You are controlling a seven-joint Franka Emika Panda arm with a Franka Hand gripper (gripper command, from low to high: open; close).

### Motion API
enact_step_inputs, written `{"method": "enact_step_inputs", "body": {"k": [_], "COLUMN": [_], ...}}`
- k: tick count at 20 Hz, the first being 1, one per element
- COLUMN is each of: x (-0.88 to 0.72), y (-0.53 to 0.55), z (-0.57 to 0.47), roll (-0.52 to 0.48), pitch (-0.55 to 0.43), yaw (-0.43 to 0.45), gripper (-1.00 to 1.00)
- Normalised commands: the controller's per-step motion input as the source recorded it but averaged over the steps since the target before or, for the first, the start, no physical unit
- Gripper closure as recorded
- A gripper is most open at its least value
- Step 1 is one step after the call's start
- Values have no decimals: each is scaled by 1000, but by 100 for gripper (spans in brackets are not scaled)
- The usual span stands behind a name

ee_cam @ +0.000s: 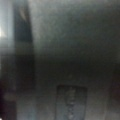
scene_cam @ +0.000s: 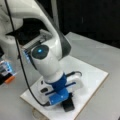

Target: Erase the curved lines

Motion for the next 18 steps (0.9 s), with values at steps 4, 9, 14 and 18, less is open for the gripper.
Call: {"method": "enact_step_inputs", "body": {"k": [4, 9, 14, 18], "x": [183, 156, 100, 56], "y": [-92, -141, -159, -136], "z": [-53, 2, 95, 218], "roll": [-179, -121, -136, -172], "pitch": [442, 363, 304, 276], "yaw": [134, 99, 122, 183], "gripper": [100, 100, 100, 100]}}
